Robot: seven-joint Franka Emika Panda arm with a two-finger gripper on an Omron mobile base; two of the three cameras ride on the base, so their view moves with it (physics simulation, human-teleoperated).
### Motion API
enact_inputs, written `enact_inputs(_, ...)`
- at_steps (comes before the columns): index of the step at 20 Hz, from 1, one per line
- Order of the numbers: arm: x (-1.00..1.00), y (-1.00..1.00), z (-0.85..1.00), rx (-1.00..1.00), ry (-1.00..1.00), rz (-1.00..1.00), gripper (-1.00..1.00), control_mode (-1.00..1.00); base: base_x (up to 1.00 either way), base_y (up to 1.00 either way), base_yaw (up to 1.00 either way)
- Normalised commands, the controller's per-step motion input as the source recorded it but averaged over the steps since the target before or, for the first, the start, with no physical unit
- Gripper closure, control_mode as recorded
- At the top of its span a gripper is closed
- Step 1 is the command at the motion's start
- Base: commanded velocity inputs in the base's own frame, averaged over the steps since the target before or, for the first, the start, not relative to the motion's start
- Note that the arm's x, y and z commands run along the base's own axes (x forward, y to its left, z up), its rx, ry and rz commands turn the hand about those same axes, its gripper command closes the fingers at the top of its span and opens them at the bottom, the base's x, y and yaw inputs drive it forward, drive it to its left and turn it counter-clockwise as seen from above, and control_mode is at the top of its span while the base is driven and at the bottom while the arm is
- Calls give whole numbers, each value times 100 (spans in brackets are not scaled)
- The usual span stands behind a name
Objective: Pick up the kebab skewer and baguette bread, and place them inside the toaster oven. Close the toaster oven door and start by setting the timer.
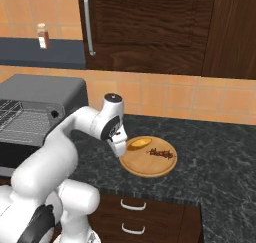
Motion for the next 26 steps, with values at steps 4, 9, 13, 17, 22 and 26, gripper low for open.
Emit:
enact_inputs(4,41,-18,-35,0,4,0,-100,-100,0,0,0)
enact_inputs(9,51,-26,-20,0,3,0,-100,-100,0,0,0)
enact_inputs(13,46,-33,-12,0,6,0,-100,-100,0,0,0)
enact_inputs(17,32,-31,-29,0,3,0,-100,-100,0,0,0)
enact_inputs(22,19,-29,-32,0,4,0,-100,-100,0,0,0)
enact_inputs(26,12,-26,-37,0,4,0,-100,-100,0,0,0)
